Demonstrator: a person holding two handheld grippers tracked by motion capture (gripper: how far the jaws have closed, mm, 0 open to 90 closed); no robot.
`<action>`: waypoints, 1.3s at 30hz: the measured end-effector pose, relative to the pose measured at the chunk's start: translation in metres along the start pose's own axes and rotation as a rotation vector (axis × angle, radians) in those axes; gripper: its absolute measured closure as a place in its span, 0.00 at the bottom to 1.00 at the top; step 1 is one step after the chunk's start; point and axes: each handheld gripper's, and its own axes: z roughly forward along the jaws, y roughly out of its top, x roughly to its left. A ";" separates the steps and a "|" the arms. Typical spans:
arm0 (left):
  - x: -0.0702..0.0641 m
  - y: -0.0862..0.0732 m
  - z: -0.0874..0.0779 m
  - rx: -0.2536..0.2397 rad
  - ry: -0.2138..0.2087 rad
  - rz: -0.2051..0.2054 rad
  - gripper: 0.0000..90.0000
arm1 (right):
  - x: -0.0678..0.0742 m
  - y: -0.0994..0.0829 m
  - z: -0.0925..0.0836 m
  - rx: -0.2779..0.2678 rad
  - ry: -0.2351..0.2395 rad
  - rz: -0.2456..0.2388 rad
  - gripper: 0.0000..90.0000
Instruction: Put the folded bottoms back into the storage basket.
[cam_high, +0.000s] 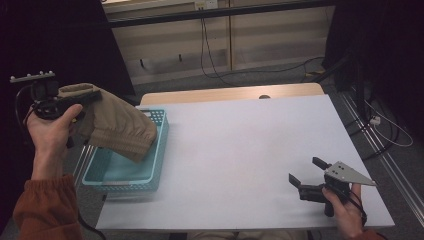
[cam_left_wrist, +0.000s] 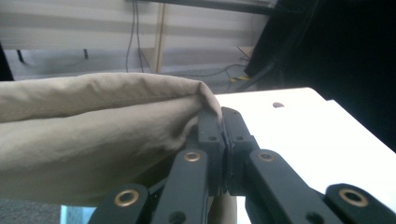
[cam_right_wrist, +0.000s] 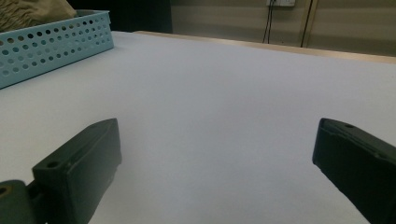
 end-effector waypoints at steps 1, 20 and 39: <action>-0.004 -0.003 0.001 0.015 -0.010 0.014 0.98 | 0.000 0.000 0.000 0.000 0.000 0.000 0.01; 0.026 -0.051 -0.004 0.090 -0.012 -0.063 0.98 | 0.000 0.000 0.001 0.003 0.000 -0.002 0.01; 0.066 -0.090 -0.012 0.230 0.130 -0.144 0.98 | 0.000 0.000 0.003 0.005 0.000 -0.001 0.01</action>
